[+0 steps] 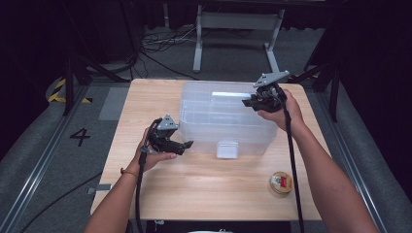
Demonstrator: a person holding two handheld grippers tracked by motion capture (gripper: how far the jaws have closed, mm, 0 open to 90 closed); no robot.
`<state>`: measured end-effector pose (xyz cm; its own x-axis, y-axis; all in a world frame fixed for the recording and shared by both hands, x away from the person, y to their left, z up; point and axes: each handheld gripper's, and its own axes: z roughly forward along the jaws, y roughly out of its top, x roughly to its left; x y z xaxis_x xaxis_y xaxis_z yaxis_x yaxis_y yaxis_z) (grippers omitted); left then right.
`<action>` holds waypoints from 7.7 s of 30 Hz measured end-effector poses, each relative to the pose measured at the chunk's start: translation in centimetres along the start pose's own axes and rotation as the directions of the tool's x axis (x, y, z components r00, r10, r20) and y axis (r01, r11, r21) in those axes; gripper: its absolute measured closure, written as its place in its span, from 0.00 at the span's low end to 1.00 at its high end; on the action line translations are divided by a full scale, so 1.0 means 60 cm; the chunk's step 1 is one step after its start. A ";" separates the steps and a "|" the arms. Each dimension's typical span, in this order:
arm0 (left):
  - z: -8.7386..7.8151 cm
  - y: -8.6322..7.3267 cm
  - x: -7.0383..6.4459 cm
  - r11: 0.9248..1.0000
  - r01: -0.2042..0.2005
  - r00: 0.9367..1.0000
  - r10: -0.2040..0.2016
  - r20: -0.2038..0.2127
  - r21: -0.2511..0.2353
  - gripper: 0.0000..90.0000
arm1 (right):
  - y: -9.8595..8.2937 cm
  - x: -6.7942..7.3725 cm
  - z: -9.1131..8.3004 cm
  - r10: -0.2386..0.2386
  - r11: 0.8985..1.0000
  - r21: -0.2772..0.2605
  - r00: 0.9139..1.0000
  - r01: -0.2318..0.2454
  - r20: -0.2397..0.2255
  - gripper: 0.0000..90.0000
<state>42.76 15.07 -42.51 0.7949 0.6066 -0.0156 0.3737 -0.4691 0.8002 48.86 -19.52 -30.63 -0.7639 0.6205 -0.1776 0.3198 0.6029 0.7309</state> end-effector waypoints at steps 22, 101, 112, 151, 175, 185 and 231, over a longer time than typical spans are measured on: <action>-0.035 -0.007 -0.036 0.999 -0.034 0.999 0.033 -0.028 -0.018 0.27 | -0.008 0.010 -0.026 0.011 1.000 -0.004 0.999 -0.011 -0.035 0.85; -0.053 0.008 -0.035 0.993 -0.045 0.998 0.041 -0.039 -0.105 1.00 | -0.264 0.009 -0.129 0.000 0.995 -0.102 0.999 0.004 0.044 0.47; -0.050 0.012 -0.043 0.992 -0.075 0.997 0.073 -0.026 -0.098 1.00 | -0.274 0.015 -0.097 0.014 0.987 -0.160 0.997 -0.001 0.078 0.47; -0.023 0.041 -0.068 0.972 -0.235 0.971 0.234 0.052 0.019 0.74 | -0.193 0.002 -0.121 0.087 0.889 -0.452 0.939 0.077 0.332 0.77; 0.013 0.053 -0.080 0.958 -0.281 0.959 0.278 0.050 0.056 0.74 | -0.146 -0.035 -0.102 0.197 0.871 -0.490 0.905 0.014 0.377 0.80; 0.014 0.051 -0.078 0.962 -0.269 0.962 0.266 0.063 0.041 0.74 | -0.128 -0.039 -0.092 0.205 0.885 -0.464 0.861 0.041 0.466 0.90; 0.014 0.045 -0.065 0.977 -0.211 0.971 0.211 0.115 -0.013 0.75 | -0.070 -0.119 -0.064 0.211 0.910 -0.414 0.863 -0.002 0.459 0.95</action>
<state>41.08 10.93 -40.78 0.9053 0.4163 0.0847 0.1914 -0.5777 0.7935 50.85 -28.41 -29.88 -0.3350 0.8927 -0.3014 0.0602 0.3396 0.9386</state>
